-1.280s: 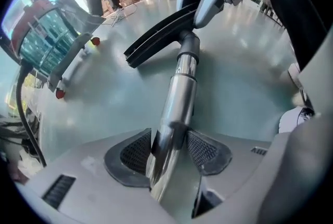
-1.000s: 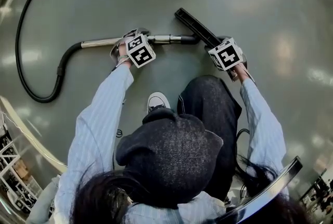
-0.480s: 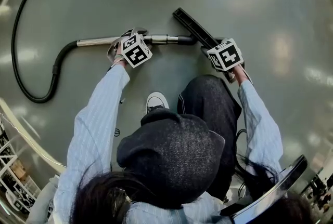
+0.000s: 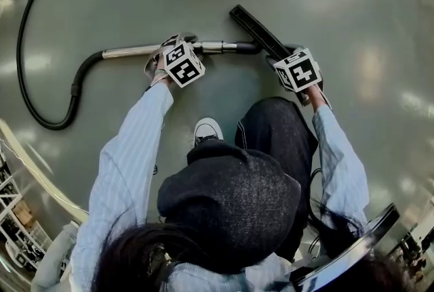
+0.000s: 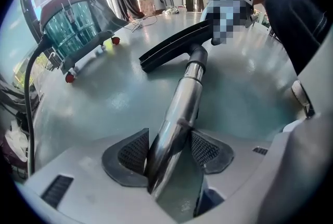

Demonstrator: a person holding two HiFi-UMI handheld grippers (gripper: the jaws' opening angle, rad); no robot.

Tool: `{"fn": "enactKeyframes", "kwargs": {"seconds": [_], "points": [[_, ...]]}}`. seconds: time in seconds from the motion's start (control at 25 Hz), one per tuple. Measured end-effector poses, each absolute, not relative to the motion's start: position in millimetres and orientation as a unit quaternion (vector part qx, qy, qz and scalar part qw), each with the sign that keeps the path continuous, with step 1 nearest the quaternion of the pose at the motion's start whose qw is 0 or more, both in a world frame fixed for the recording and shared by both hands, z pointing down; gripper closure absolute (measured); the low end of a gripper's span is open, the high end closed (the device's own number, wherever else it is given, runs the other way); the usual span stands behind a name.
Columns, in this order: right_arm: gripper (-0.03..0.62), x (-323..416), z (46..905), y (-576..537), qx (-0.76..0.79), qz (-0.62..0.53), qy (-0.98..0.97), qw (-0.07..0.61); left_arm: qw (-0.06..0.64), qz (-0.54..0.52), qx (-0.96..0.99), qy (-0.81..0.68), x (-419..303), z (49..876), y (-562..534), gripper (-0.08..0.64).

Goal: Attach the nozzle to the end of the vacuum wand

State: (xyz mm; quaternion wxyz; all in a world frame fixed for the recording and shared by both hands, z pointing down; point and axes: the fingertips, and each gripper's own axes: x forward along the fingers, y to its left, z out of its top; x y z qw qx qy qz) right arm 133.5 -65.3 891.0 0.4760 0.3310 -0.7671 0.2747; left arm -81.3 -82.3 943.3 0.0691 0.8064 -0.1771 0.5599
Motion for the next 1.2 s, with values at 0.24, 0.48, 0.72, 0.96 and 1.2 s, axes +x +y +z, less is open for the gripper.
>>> {"fn": "enactKeyframes", "kwargs": {"seconds": [0.24,0.48,0.72,0.96,1.2], "points": [[0.367,139,892,-56,0.333,0.257,-0.768,0.482,0.052,0.549,0.811,-0.196,-82,940,-77,0.332],[0.362,154,893,-37,0.333,0.296,-0.771,0.456,0.046,0.566,0.796,-0.209,-87,934,-72,0.331],[0.362,162,870,-20,0.335,0.305,-0.781,0.429,0.048,0.552,0.801,-0.227,-107,900,-48,0.331],[0.362,162,854,-15,0.338,0.286,-0.778,0.446,0.127,0.495,0.809,-0.289,-112,877,-54,0.388],[0.362,161,854,-9,0.339,0.307,-0.775,0.437,0.119,0.449,0.824,-0.326,-102,859,-77,0.544]]}}
